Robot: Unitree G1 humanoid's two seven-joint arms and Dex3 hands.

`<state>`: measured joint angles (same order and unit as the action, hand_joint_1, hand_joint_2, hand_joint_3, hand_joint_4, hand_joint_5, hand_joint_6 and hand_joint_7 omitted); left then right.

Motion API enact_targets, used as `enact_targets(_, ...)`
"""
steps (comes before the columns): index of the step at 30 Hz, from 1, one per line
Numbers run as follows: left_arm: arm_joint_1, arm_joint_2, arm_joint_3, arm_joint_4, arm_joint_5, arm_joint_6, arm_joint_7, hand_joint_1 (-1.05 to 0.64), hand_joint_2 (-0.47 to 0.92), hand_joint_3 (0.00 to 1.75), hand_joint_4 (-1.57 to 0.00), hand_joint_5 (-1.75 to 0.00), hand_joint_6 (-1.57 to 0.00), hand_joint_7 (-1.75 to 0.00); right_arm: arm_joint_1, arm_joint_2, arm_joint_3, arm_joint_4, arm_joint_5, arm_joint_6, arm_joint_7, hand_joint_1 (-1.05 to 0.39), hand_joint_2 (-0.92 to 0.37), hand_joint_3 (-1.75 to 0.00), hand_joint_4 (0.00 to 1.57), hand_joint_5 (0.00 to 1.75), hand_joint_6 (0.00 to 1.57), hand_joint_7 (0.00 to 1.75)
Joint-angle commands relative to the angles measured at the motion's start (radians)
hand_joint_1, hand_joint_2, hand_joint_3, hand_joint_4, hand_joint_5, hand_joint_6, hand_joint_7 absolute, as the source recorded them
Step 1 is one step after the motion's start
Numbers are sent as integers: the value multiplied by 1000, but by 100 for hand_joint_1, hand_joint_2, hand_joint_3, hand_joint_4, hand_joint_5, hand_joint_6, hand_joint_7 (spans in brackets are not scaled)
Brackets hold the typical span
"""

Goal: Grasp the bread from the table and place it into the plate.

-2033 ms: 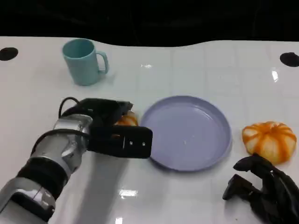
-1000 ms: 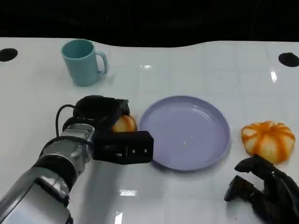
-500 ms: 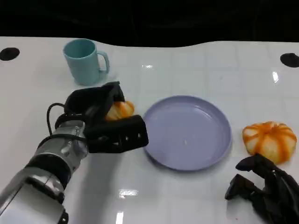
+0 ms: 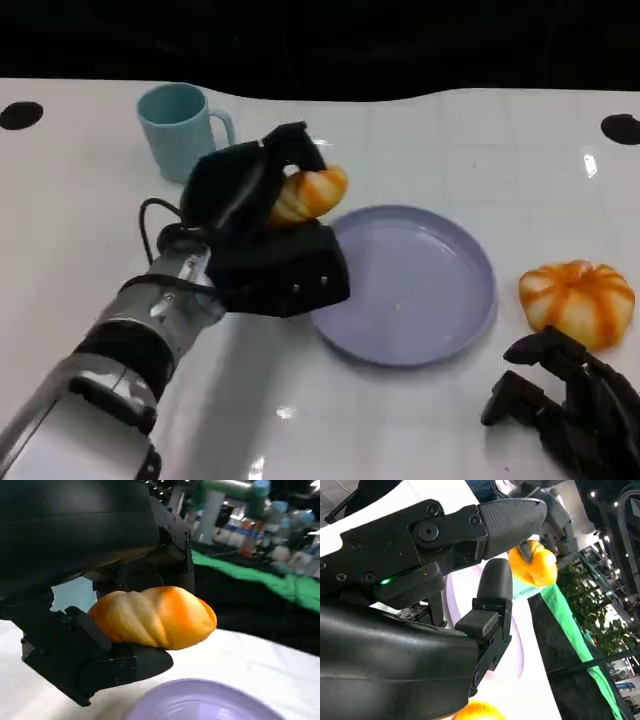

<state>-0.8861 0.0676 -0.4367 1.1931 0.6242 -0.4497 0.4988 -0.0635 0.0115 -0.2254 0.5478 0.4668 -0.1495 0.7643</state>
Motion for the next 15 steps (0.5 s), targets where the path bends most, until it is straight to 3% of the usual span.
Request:
enact_targets(1, -27, -10, -28, -30, 27, -110, 68, -7, 43, 128, -93, -175, -73, -175, 7, -14, -10, 13, 1, -6, -6, -50, -92, -24, 66, 149, 59, 118)
enact_targets(11, -75, -61, -89, 0, 57, -148, -44, -13, 43, 135, -96, -175, -75, -175, 4, -16, -13, 16, 12, 10, 10, -50, -92, -24, 64, 151, 56, 122)
enact_targets(15, -105, -72, -104, 22, 44, -135, -205, -17, 56, 120, -93, -175, -73, -175, 7, -14, -14, 11, 10, 8, 3, -50, -92, -23, 66, 150, 56, 121)
